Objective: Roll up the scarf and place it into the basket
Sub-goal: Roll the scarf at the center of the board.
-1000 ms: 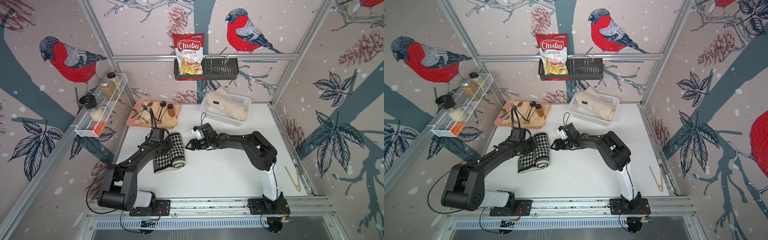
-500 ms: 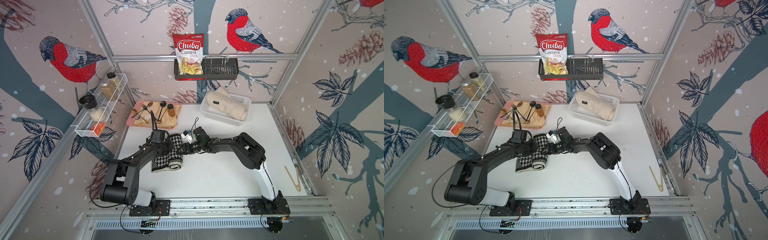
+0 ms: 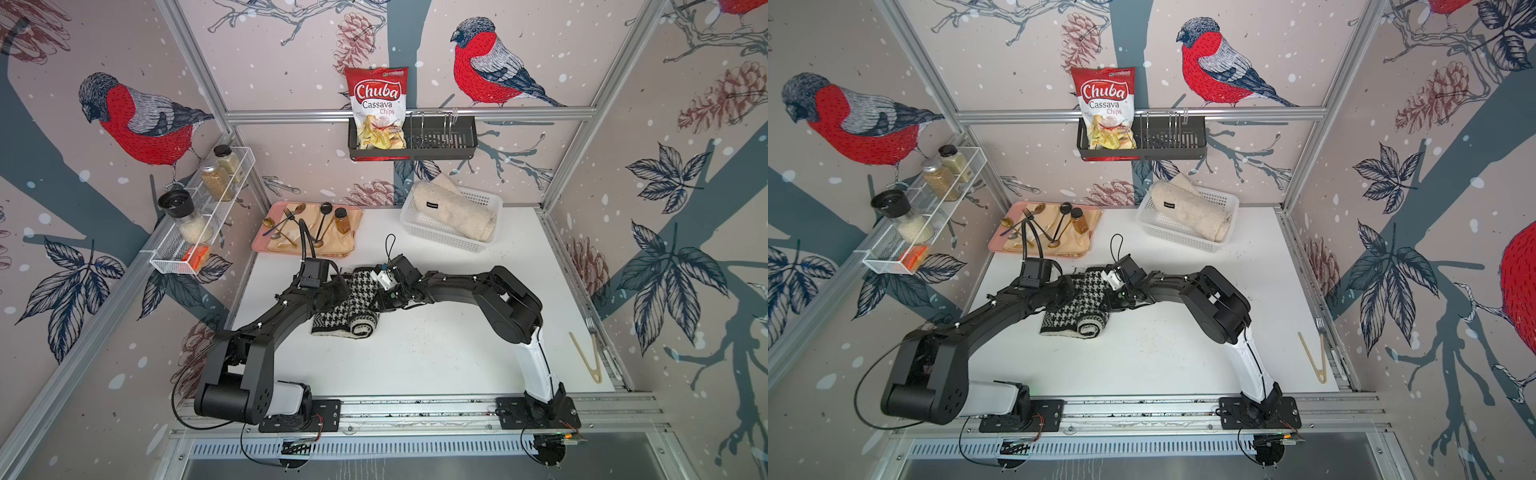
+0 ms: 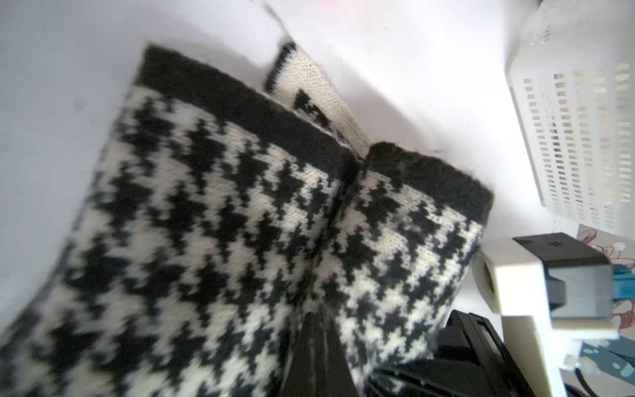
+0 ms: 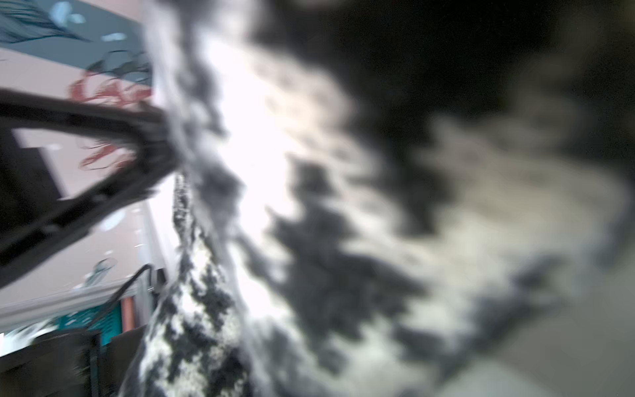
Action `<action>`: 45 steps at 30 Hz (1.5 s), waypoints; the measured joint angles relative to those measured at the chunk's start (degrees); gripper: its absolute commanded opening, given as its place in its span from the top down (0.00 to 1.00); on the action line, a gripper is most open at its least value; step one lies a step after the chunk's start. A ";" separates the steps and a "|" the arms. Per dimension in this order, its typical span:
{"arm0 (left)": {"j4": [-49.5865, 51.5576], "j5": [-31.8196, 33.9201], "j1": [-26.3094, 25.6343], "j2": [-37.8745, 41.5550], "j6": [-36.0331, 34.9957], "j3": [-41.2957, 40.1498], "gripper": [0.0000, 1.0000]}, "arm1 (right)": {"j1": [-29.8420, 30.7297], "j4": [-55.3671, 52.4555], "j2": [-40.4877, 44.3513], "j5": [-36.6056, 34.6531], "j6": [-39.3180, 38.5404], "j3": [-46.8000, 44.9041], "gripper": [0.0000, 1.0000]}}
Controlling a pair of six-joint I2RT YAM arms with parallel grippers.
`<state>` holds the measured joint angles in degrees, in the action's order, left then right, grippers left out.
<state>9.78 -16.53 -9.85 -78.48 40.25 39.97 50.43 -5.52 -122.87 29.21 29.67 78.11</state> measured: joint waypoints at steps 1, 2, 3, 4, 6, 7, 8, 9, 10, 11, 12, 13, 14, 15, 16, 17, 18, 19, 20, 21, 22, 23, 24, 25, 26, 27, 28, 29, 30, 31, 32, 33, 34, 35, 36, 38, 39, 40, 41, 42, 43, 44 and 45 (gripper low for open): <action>0.11 -0.04 -0.79 0.44 0.02 0.33 1.00 | -0.04 -2.69 1.11 -2.47 -1.14 -0.11 0.94; 0.13 -0.15 -1.44 0.74 0.04 0.55 1.00 | -0.09 -4.90 1.99 -4.48 -1.68 -0.13 0.93; 0.15 -0.13 -2.29 0.96 0.09 0.76 1.00 | -0.09 -7.65 3.04 -7.04 -2.73 -0.11 0.91; 0.20 -0.11 -3.10 0.98 0.24 0.90 1.00 | -0.09 -10.51 4.04 -9.55 -3.28 -0.07 0.90; 0.17 0.02 -4.26 0.55 0.26 0.90 1.00 | -0.22 -15.21 5.42 -13.57 -4.33 0.22 0.88; -0.07 -0.04 -4.48 0.04 0.26 0.74 1.00 | -0.26 -17.73 5.95 -15.61 -4.74 0.55 0.87; -0.28 0.11 -4.48 -0.48 0.26 0.48 1.00 | -0.35 -19.63 6.21 -17.00 -5.29 0.90 0.86; -0.39 0.46 -4.48 -0.98 0.31 0.13 1.00 | -0.48 -22.10 6.25 -18.49 -5.60 1.60 0.85; -0.48 0.61 -4.48 -1.49 0.33 -0.28 1.00 | -0.68 -24.61 6.05 -19.74 -5.79 2.62 0.84; -0.55 0.55 -4.50 -1.77 0.35 -0.61 1.00 | -0.83 -26.62 5.64 -20.68 -5.95 3.69 0.82; -0.59 0.35 -4.70 -1.88 0.42 -0.96 1.00 | -0.96 -29.44 4.92 -21.97 -6.12 5.42 0.81; -0.70 0.13 -4.98 -1.86 0.46 -1.16 1.00 | -0.98 -32.15 4.15 -23.28 -6.29 7.19 0.80; -1.05 -0.04 -5.27 -1.86 0.48 -1.20 1.00 | -0.98 -34.18 3.61 -24.35 -6.75 8.61 0.79; -1.81 -0.37 -5.64 -1.84 0.52 -1.20 1.00 | -0.96 -36.85 3.08 -25.70 -7.06 10.32 0.79; -2.84 -1.01 -6.08 -1.75 0.76 -1.18 1.00 | -0.98 -39.28 2.71 -26.95 -7.28 11.72 0.79; -3.56 -1.64 -6.51 -1.66 1.16 -1.05 1.00 | -0.98 -41.51 2.43 -27.85 -7.43 12.87 0.79; -4.33 -2.47 -7.17 -1.64 1.38 -0.68 1.00 | -0.98 -44.13 2.01 -29.03 -7.63 14.38 0.79; -5.07 -3.17 -7.87 -1.66 1.40 -0.09 1.00 | -0.94 -46.75 1.53 -30.08 -7.91 15.82 0.79; -5.88 -3.74 -8.50 -1.75 1.42 0.44 1.00 | -0.83 -49.24 0.92 -31.21 -8.41 17.38 0.79; -6.97 -4.61 -9.35 -2.03 1.49 1.20 1.00 | -0.66 -51.60 0.17 -32.50 -8.52 19.12 0.79; -8.31 -5.33 -10.19 -2.54 1.57 1.84 1.00 | -0.44 -53.59 -0.55 -33.81 -8.52 20.92 0.79; -9.60 -6.10 -10.91 -3.06 1.73 2.29 1.00 | -0.17 -55.41 -0.96 -34.73 -8.55 22.51 0.78; -10.69 -6.60 -11.50 -3.50 1.97 2.49 1.00 | 0.11 -56.87 -1.18 -35.28 -8.66 23.76 0.78; -11.91 -7.41 -12.07 -3.96 2.29 2.51 1.00 | 0.37 -58.77 -1.27 -35.95 -8.70 25.33 0.78; -12.59 -7.69 -12.46 -4.31 3.06 2.51 0.99 | 0.59 -60.19 -1.27 -36.50 -8.70 26.64 0.77; -13.51 -8.09 -12.87 -4.72 3.26 2.45 1.00 | 0.76 -61.31 -1.27 -36.87 -8.70 27.85 0.76; -14.23 -8.41 -13.09 -5.01 3.34 2.38 1.00 | 0.92 -62.16 -1.27 -37.20 -8.70 28.81 0.75; -14.86 -8.72 -13.22 -5.22 3.56 2.27 1.00 | 0.98 -62.73 -1.27 -37.27 -8.72 29.42 0.72; -15.72 -8.90 -13.29 -5.42 4.17 2.03 1.00 | 1.03 -63.60 -1.44 -37.31 -8.72 30.14 0.69; -16.35 -8.90 -13.33 -5.57 4.52 1.75 1.00 | 1.11 -64.24 -1.75 -37.40 -8.72 30.88 0.65; -16.68 -8.87 -13.35 -5.64 4.55 1.44 1.00 | 1.16 -64.59 -2.01 -37.46 -8.72 31.45 0.63; -16.83 -8.87 -13.35 -5.66 4.74 1.11 1.00 | 1.22 -64.92 -2.36 -37.48 -8.74 32.17 0.60; -17.05 -8.87 -13.35 -5.66 4.76 0.79 1.00 | 1.31 -65.07 -2.69 -37.46 -8.74 32.87 0.55; -17.16 -8.87 -13.35 -5.66 4.76 0.55 1.00 | 1.40 -65.09 -2.84 -37.27 -8.79 33.40 0.53; -17.22 -8.85 -13.35 -5.66 4.76 0.26 1.00 | 1.51 -64.98 -3.02 -36.54 -8.83 34.07 0.51; -17.22 -8.83 -13.35 -5.64 4.74 -0.15 1.00 | 1.55 -64.15 -3.06 -35.47 -8.94 34.82 0.50; -17.20 -8.81 -13.35 -5.64 4.74 -0.31 1.00 | 1.53 -63.39 -3.06 -34.45 -9.05 34.86 0.50; -17.22 -8.79 -13.35 -5.64 4.74 -0.39 1.00 | 1.51 -62.64 -3.06 -33.42 -9.14 34.86 0.50; -17.22 -8.74 -13.35 -5.64 4.74 -0.46 1.00 | 1.49 -61.99 -3.06 -32.68 -9.14 34.82 0.50; -17.22 -8.72 -13.35 -5.64 4.74 -0.57 1.00 | 1.44 -61.13 -3.06 -31.69 -9.14 34.80 0.49; -17.22 -8.70 -13.35 -5.64 4.72 -0.68 1.00 | 1.25 -60.30 -3.06 -30.82 -9.11 34.80 0.49; -17.20 -8.66 -13.33 -5.64 4.72 -0.76 1.00 | 1.25 -59.39 -3.06 -29.97 -9.11 34.80 0.49; -17.16 -8.50 -13.18 -5.64 4.68 -0.87 1.00 | 1.22 -58.27 -3.06 -28.98 -9.11 34.62 0.49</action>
<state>-7.38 -25.04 -23.03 -84.12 44.93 39.09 51.66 -63.79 -125.93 0.23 20.56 112.73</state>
